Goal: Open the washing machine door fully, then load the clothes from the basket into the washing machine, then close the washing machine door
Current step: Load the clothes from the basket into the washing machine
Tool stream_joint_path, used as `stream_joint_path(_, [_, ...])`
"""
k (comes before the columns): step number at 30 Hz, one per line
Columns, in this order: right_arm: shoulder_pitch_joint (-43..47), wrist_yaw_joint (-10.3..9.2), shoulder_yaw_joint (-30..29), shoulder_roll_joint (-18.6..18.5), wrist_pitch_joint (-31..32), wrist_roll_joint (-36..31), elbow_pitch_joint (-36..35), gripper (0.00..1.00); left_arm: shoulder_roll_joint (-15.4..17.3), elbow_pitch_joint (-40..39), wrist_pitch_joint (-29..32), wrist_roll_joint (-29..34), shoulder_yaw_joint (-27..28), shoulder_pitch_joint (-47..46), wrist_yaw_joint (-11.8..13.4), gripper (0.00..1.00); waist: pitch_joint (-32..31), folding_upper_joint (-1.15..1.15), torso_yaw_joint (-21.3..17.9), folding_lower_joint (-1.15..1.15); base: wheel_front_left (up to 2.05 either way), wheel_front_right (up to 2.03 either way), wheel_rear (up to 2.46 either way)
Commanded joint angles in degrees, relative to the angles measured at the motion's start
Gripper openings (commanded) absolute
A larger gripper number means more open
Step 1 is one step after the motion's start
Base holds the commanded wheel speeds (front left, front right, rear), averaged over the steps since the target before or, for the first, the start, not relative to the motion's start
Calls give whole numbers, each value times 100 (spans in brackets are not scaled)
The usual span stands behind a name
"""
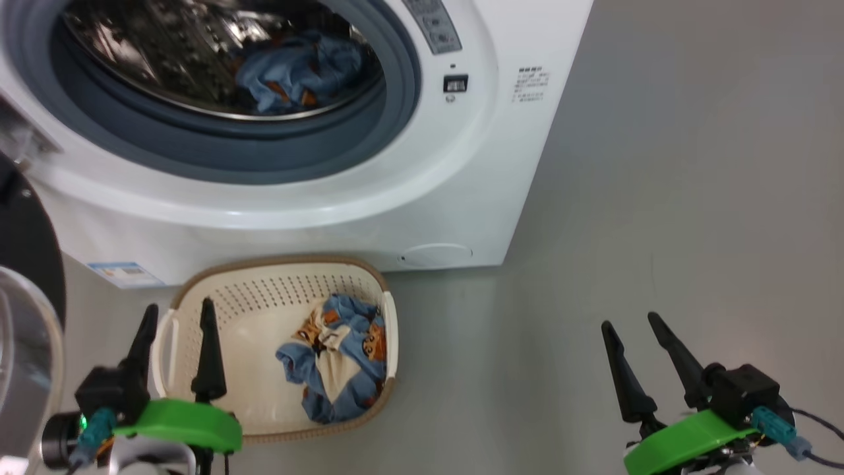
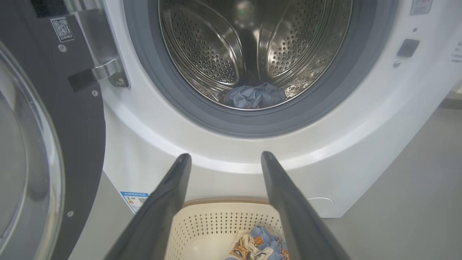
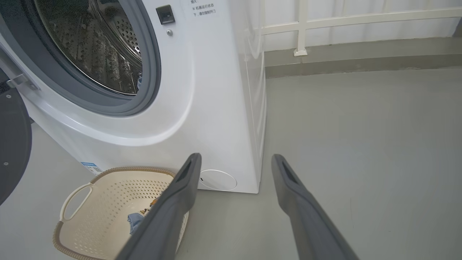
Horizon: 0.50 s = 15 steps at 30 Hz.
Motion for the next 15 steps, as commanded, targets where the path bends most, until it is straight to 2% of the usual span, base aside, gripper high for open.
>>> stream_joint_path(1, [-177, 9, 138, -39, -69, -13, -148, 100, 60, 10, -35, -43, 184, -299, -43, 100, 516, 0, -128, 0, 0, 0, 0])
stream_joint_path(15, [-783, 9, 270, 33, -69, -26, -363, 100, 188, 1957, -35, -74, 112, -1994, -493, 100, 2381, 0, -407, 0, 0, 0, 0])
